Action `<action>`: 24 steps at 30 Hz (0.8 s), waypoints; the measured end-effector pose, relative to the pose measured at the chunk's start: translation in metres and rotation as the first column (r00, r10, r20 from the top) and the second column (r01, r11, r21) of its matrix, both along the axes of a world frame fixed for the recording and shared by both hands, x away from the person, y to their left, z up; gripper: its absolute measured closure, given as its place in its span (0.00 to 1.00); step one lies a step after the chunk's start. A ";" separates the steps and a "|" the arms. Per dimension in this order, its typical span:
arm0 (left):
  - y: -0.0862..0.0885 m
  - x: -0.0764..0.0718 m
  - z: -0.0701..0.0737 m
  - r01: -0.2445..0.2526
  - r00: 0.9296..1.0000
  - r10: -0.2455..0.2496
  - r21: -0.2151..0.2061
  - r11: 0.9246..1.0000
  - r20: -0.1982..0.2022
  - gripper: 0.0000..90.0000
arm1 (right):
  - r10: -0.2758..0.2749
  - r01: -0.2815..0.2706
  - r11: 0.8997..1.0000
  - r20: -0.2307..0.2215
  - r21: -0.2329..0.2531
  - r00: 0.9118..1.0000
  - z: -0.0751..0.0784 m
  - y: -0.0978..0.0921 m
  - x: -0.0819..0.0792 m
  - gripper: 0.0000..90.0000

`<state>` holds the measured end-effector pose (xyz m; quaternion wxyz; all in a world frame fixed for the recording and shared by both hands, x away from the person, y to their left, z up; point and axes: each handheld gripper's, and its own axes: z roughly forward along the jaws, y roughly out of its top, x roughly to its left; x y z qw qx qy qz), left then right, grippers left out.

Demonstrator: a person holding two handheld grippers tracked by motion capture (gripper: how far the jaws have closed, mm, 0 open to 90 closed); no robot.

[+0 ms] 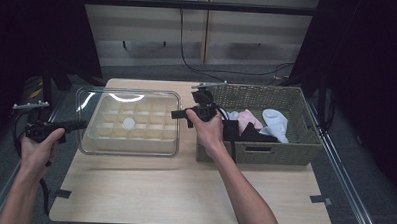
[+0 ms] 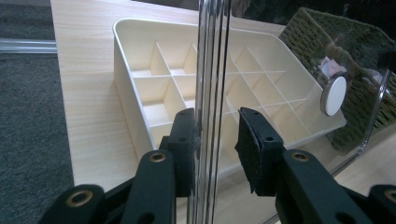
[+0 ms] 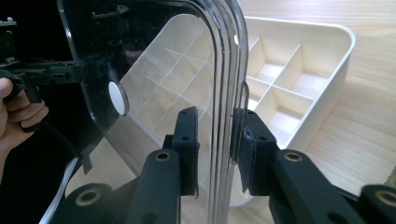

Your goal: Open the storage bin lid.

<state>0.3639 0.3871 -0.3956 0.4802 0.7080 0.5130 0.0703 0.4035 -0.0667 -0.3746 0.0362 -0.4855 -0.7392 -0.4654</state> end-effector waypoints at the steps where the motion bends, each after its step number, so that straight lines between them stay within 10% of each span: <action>1: 0.001 -0.002 -0.001 0.003 1.000 -0.003 0.003 1.000 -0.003 0.75 | 0.000 0.000 1.000 0.001 0.000 1.000 -0.001 0.000 -0.002 0.79; 24: 0.011 -0.049 -0.013 -0.028 0.999 0.029 0.015 0.999 -0.038 0.73 | 0.067 -0.067 0.998 0.007 0.001 0.998 -0.013 0.011 -0.047 0.82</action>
